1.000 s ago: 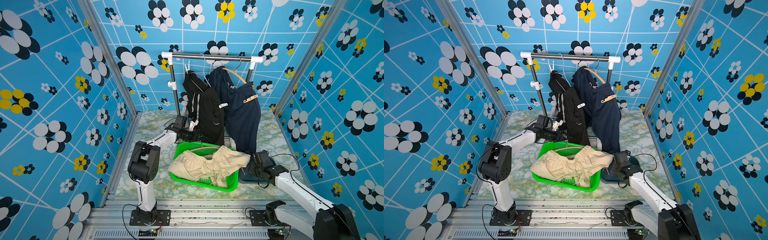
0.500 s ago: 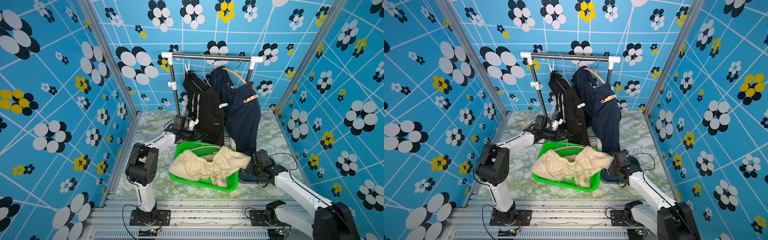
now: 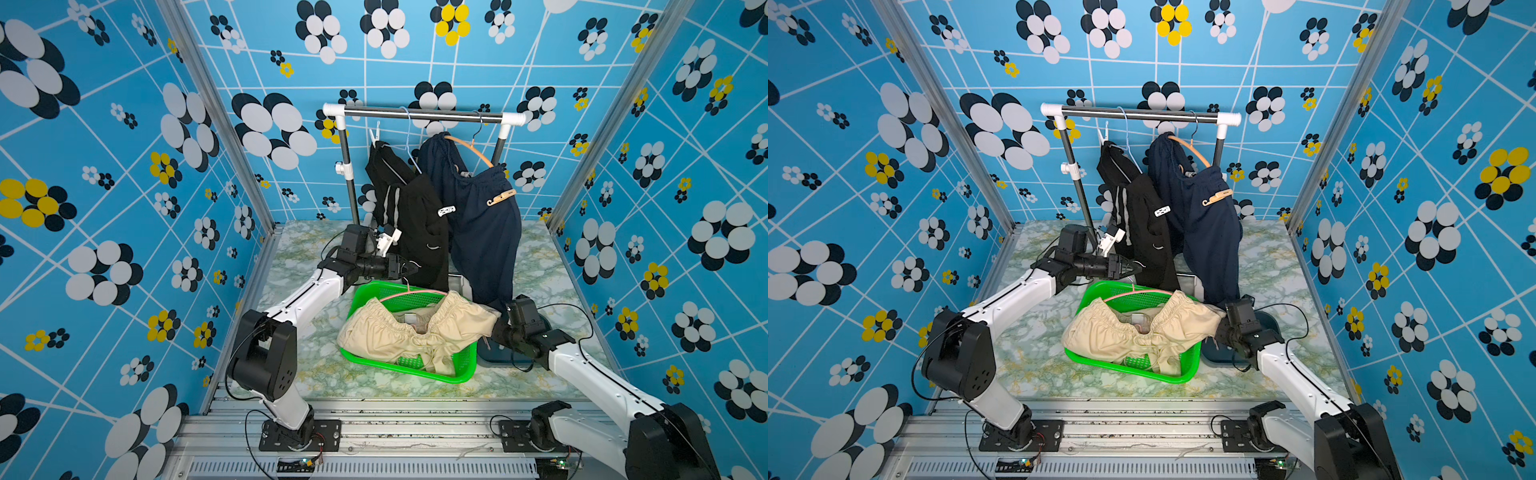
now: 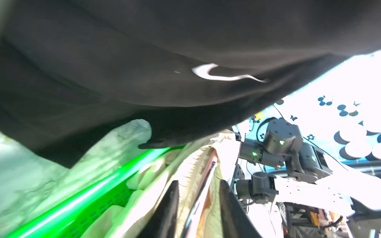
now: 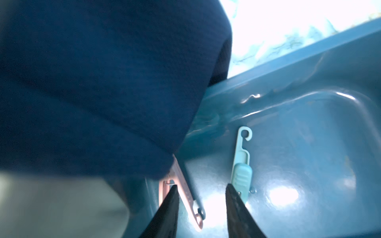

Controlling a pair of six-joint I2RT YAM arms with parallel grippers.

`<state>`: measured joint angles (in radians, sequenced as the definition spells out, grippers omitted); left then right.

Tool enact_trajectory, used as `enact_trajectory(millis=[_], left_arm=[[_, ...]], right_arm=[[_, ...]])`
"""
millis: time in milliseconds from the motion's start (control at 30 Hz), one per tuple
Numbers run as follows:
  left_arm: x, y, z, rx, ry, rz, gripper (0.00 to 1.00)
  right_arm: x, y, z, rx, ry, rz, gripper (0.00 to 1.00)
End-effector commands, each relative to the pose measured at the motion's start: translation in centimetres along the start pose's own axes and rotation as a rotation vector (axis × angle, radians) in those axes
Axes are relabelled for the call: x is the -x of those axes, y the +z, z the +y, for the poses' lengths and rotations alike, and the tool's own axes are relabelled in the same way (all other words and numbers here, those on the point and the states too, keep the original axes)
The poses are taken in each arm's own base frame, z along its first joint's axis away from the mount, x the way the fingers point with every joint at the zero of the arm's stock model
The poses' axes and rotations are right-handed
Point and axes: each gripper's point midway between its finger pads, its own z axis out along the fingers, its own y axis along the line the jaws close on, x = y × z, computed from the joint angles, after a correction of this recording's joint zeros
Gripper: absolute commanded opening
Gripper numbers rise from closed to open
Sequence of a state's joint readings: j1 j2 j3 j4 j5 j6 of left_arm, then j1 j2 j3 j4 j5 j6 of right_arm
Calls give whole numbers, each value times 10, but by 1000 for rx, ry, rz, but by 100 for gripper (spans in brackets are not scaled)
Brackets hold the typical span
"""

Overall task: Remove the clothespins securing shorts to the hanger
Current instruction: Place the clothespin in the storage box, then pick up the hanger from the basket.

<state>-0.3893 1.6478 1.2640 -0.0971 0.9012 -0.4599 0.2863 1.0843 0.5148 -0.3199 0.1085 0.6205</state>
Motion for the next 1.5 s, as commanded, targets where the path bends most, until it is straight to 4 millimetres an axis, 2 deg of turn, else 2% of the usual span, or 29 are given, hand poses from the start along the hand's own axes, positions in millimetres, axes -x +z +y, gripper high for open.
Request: enact_trajectory(millis=[0, 200, 333, 500, 700, 867, 1000, 1300, 1467], left_arm=[[-15, -4, -20, -16, 49, 39, 46], [-37, -5, -28, -2, 77, 114, 62], [-51, -9, -28, 26, 95, 155, 63], [-59, -12, -25, 40, 109, 174, 62], [-62, -13, -25, 47, 122, 180, 53], [-64, -15, -21, 70, 155, 191, 38], [-66, -15, -21, 80, 200, 199, 31], [-57, -12, -30, 75, 330, 174, 0], [-51, -17, -42, 61, 378, 153, 0]], right_arm=[[1, 3, 4, 29, 1, -7, 39], [5, 3, 9, 52, 7, -22, 39], [7, 3, 11, 58, 10, -25, 39], [8, 2, 13, 69, 11, -26, 38], [9, 0, 15, 78, 13, -31, 37], [11, -4, 16, 89, 12, -44, 35], [13, -7, 18, 101, 9, -53, 34], [20, -19, 26, 149, 4, -86, 34], [20, -27, 25, 155, -7, -96, 34]])
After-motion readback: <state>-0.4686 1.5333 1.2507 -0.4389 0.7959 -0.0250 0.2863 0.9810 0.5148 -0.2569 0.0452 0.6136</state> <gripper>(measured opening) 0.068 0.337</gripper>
